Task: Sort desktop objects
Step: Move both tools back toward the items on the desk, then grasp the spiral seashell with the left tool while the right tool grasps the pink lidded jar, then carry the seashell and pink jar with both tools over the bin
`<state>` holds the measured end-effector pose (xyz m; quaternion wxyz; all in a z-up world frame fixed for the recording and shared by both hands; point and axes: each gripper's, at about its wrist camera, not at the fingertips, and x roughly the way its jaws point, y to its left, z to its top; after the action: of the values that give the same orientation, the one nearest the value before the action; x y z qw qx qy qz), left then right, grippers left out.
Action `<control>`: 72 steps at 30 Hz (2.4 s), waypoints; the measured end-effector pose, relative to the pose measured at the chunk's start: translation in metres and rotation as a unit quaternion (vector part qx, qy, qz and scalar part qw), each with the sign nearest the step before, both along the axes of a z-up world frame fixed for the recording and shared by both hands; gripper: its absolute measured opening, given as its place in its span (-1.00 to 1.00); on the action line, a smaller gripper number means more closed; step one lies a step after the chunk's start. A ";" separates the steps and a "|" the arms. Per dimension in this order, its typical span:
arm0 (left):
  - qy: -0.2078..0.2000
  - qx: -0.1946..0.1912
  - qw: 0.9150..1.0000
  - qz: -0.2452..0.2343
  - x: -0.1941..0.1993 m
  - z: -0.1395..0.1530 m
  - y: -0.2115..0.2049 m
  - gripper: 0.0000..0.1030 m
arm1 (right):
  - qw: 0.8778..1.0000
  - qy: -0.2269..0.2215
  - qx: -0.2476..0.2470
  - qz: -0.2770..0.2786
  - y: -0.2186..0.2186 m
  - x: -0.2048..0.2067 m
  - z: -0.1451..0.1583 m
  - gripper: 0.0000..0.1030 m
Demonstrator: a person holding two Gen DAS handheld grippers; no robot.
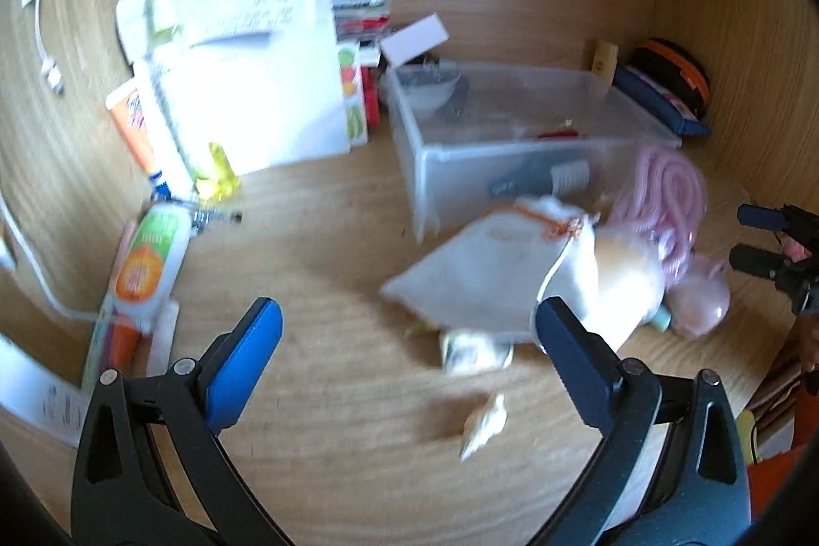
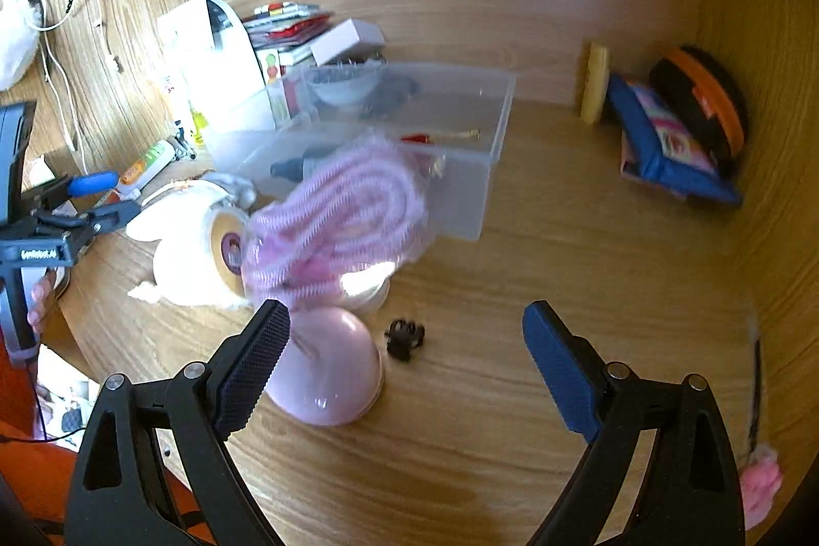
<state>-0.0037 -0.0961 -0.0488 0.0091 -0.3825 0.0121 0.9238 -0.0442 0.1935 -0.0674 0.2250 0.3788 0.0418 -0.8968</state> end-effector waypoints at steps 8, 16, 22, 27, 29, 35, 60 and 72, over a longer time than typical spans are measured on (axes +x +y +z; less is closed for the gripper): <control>-0.052 -0.011 0.999 0.007 0.019 -0.040 0.004 0.95 | 0.999 -0.039 -0.034 -0.007 0.007 0.005 -0.015 0.77; -0.058 0.012 0.998 0.003 0.021 -0.053 0.012 0.95 | 0.999 -0.031 -0.017 0.021 -0.005 0.025 -0.023 0.77; -0.046 0.009 0.999 0.002 0.023 -0.056 0.018 0.64 | 0.999 -0.034 -0.005 0.036 -0.020 0.029 -0.034 0.77; -0.034 0.007 0.999 -0.001 0.025 -0.054 0.018 0.27 | 0.999 -0.031 -0.009 0.033 -0.025 0.026 -0.037 0.77; -0.029 0.007 1.000 -0.001 0.026 -0.054 0.017 0.09 | 0.999 -0.034 -0.018 0.029 -0.027 0.023 -0.038 0.76; -0.017 0.010 1.000 0.011 0.029 -0.054 0.014 -0.34 | 0.999 -0.042 -0.023 0.016 -0.033 0.017 -0.044 0.52; 0.031 0.032 0.998 0.047 0.030 -0.022 0.007 -0.66 | 0.999 -0.013 -0.044 -0.017 -0.003 0.023 -0.023 0.21; 0.098 0.060 0.993 0.027 0.001 0.021 0.016 -0.65 | 0.997 0.052 -0.057 -0.030 0.015 0.009 0.021 0.21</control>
<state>-0.0024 -0.0797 -0.0276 0.0060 -0.2890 -0.0531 0.9558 -0.0353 0.2083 -0.0463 0.2167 0.3198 -0.0089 -0.9223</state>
